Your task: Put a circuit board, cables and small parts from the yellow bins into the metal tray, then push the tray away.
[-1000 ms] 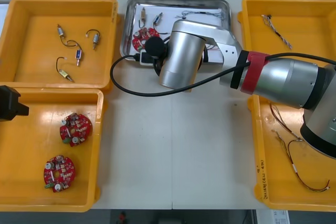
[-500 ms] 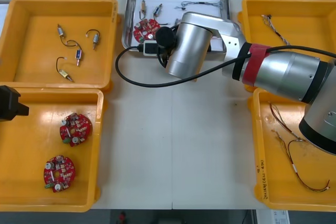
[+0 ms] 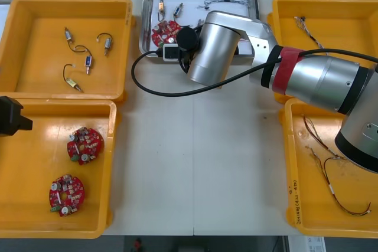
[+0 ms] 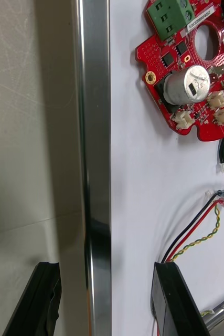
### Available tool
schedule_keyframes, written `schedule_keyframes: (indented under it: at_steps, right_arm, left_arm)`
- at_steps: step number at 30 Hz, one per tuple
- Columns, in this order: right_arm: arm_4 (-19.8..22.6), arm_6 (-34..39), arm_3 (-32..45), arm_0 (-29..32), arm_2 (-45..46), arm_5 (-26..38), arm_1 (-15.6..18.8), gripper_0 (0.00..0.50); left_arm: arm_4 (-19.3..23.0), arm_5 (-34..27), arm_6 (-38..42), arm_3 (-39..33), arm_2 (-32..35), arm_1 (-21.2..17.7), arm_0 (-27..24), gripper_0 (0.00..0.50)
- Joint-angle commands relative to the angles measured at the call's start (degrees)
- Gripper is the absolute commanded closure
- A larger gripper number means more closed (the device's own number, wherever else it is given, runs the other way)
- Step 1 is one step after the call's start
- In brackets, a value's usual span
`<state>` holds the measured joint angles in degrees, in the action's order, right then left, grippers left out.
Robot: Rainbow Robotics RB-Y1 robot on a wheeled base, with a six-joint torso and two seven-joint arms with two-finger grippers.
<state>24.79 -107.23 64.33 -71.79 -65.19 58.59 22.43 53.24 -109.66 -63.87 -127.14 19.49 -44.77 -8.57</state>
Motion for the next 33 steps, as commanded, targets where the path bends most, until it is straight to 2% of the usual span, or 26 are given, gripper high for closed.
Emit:
schedule_keyframes:
  at_steps: [1,4,9,10,11,13,19,22,26,33]
  right_arm:
    - [2.5,-1.8,3.2,-3.2,2.3,3.7,-1.2,0.000]
    - [4.4,-1.8,6.4,-2.2,5.9,8.8,-1.2,0.000]
    - [4.2,-1.9,12.6,0.8,11.0,15.6,-1.2,0.000]
    - [4.0,-1.9,15.6,2.4,13.6,18.8,-1.2,0.000]
    - [4.0,-1.9,15.6,2.4,13.6,18.8,-1.2,0.000]
    - [3.9,-1.9,21.2,5.7,18.2,25.1,-1.2,0.000]
    - [3.4,-1.4,31.8,12.4,26.0,35.3,-1.2,0.000]
    - [2.4,-0.9,38.5,16.2,30.7,43.5,-1.2,0.000]
    - [2.4,-0.2,45.0,21.0,37.2,51.4,-1.2,0.000]
    - [2.6,1.1,56.7,29.3,50.4,51.4,-1.0,0.000]
  left_arm:
    - [0.5,-0.3,-5.6,-1.6,1.5,-2.2,0.7,0.000]
    - [0.5,-0.3,-5.6,-1.6,1.5,-2.2,0.7,0.000]
    - [0.5,-0.3,-5.6,-1.6,1.5,-2.2,0.7,0.000]
    - [0.5,-0.3,-5.6,-1.6,1.5,-2.2,0.7,0.000]
    - [0.5,-0.3,-5.6,-1.6,1.5,-2.2,0.7,0.000]
    - [0.5,-0.3,-5.6,-1.6,1.5,-2.2,0.7,0.000]
    - [0.5,-0.3,-5.6,-1.6,1.5,-2.2,0.7,0.000]
    - [0.5,-0.3,-5.6,-1.6,1.5,-2.2,0.7,0.000]
    - [0.5,-0.3,-5.6,-1.6,1.5,-2.2,0.7,0.000]
    - [0.5,-0.3,-5.6,-1.6,1.5,-2.2,0.7,0.000]
